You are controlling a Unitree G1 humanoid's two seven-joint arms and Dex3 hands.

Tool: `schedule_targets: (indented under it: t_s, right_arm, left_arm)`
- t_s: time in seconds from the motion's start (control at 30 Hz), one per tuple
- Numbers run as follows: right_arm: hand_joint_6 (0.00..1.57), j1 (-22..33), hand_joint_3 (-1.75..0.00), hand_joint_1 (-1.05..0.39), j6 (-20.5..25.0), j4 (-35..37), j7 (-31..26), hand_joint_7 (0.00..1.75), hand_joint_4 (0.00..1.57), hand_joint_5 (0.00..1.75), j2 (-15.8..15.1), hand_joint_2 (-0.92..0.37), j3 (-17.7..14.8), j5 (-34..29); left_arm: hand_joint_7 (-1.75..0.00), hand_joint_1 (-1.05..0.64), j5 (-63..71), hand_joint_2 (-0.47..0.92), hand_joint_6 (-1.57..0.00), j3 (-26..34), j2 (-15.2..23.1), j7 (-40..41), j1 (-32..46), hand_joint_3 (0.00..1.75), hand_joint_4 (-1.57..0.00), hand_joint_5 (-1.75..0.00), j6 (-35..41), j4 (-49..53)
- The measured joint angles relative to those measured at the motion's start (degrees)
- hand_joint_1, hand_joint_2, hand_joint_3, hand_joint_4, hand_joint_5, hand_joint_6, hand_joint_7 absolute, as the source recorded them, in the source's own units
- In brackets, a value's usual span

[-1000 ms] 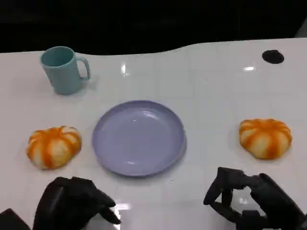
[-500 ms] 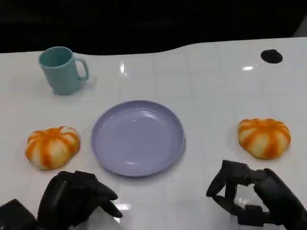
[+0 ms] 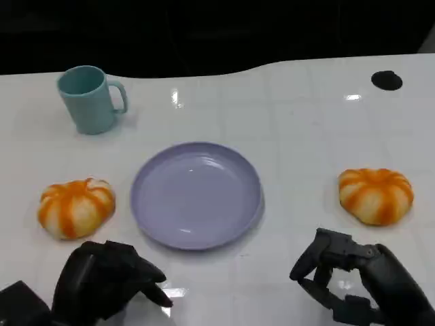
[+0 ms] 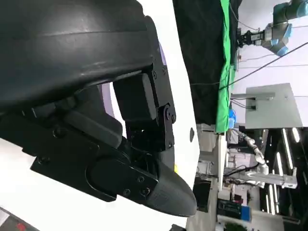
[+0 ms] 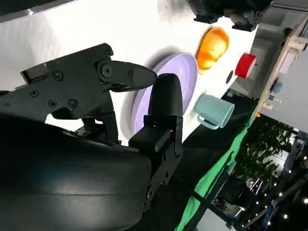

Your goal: Grasp the bread from the table and place it into the plate.

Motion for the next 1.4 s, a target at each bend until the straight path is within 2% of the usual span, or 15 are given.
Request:
schedule_targets:
  t_s: [0.07, 0.13, 0.27, 0.37, 0.47, 0.5, 0.53, 0.63, 0.7, 0.8, 0.93, 1.13, 1.3, 1.4]
  right_arm:
    - [0.59, 0.00, -0.45, -0.21, -0.73, 0.80, -0.26, 1.25, 0.55, 1.66, 0.16, -0.85, 0.09, -0.11]
    - [0.60, 0.01, -0.45, -0.18, -1.45, 1.56, -0.64, 1.24, 0.56, 1.59, 0.32, -0.83, 0.17, -0.25]
    - [0.64, -0.59, -0.50, -0.16, -5.43, 2.86, -2.86, 1.09, 0.60, 1.43, 0.34, -0.81, -0.11, -2.42]
    - [0.63, -1.62, -0.51, -0.16, -7.23, 3.13, -4.97, 0.85, 0.55, 1.31, 0.10, -0.79, -1.03, -4.72]
    - [0.67, -2.81, -0.42, -0.20, -8.20, 2.10, -7.71, 0.56, 0.51, 1.10, -1.35, -0.80, -1.72, -10.15]
    - [0.68, -3.08, -0.32, -0.25, -8.46, 1.38, -8.56, 0.42, 0.50, 0.95, -2.16, -0.84, -1.98, -12.30]
    - [0.68, -3.45, -0.24, -0.28, -8.64, 0.78, -9.41, 0.33, 0.48, 0.88, -2.97, -0.88, -2.36, -14.56]
    - [0.67, -4.72, -0.10, -0.37, -8.21, -2.23, -11.72, 0.18, 0.44, 0.71, -6.81, -0.91, -3.43, -22.90]
    - [0.70, -5.50, -0.03, -0.39, -7.18, -4.23, -13.19, 0.08, 0.48, 0.53, -9.00, -0.92, -3.69, -27.92]
    - [0.69, -6.04, 0.00, -0.42, -4.98, -6.86, -15.10, 0.02, 0.51, 0.36, -11.17, -0.91, -3.86, -33.38]
    - [0.60, -6.80, -0.01, -0.47, -1.73, -9.71, -16.87, 0.00, 0.45, 0.22, -13.67, -0.92, -4.31, -38.44]
    - [0.52, -8.18, -0.01, -0.53, 6.91, -15.06, -14.74, 0.00, 0.38, 0.16, -16.75, -0.92, -4.96, -43.81]
    - [0.45, -8.45, 0.00, -0.54, 13.24, -18.95, -11.52, 0.00, 0.34, 0.15, -17.01, -0.90, -4.98, -45.21]
    - [0.39, -8.39, 0.00, -0.54, 14.94, -20.17, -11.25, 0.00, 0.32, 0.15, -17.03, -0.89, -4.77, -45.37]
  left_arm:
    - [-0.23, -1.05, 0.00, 0.90, -1.57, 0.08, 0.16, -0.02, 0.01, 0.00, -1.54, -0.45, -0.01, 0.00]
    - [-0.23, -1.05, -0.01, 0.90, -1.57, 0.13, 0.32, -0.03, 0.01, 0.00, -1.54, -0.45, -0.01, 0.01]
    - [-0.23, -1.05, -0.25, 0.90, -1.57, 0.28, 0.44, -0.63, 0.01, 0.00, -1.55, -0.45, -0.02, 0.23]
    - [-0.23, -1.05, -0.39, 0.91, -1.57, 0.35, 0.44, -0.81, 0.01, 0.00, -1.54, -0.45, -0.17, 0.53]
    - [-0.22, -1.05, -0.43, 0.91, -1.57, 0.38, 0.44, -1.18, 0.00, 0.00, -1.55, -0.45, -0.74, 0.93]
    - [-0.22, -1.05, -0.44, 0.91, -1.57, 0.41, 0.44, -1.23, 0.00, 0.00, -1.55, -0.45, -0.90, 1.06]
    - [-0.22, -1.05, -0.45, 0.91, -1.57, 0.44, 0.44, -1.29, 0.00, 0.00, -1.55, -0.46, -1.02, 1.18]
    - [-0.22, -1.05, -0.45, 0.91, -1.57, 0.47, 0.44, -1.43, -0.07, 0.00, -1.55, -0.46, -1.12, 1.64]
    - [-0.22, -1.05, -0.44, 0.91, -1.57, 0.50, 0.44, -1.43, -0.14, 0.00, -1.55, -0.46, -1.17, 2.02]
    - [-0.22, -1.05, -0.44, 0.91, -1.57, 0.52, 0.43, -1.43, -0.20, 0.00, -1.55, -0.46, -1.20, 2.10]
    - [-0.22, -1.05, -0.44, 0.91, -1.57, 0.52, 0.39, -1.43, -0.41, 0.00, -1.55, -0.46, -1.52, 2.39]
    - [-0.22, -1.05, -0.38, 0.91, -1.57, 0.48, 0.03, -1.41, -0.43, 0.00, -1.55, -0.46, -1.97, 2.63]
    - [-0.23, -1.05, -0.16, 0.91, -1.57, 0.44, -0.33, -1.22, -0.39, 0.00, -1.55, -0.46, -2.15, 2.60]
    - [-0.24, -1.05, 0.21, 0.91, -1.57, 0.36, -0.42, -0.94, -0.26, 0.00, -1.55, -0.46, -2.15, 2.39]
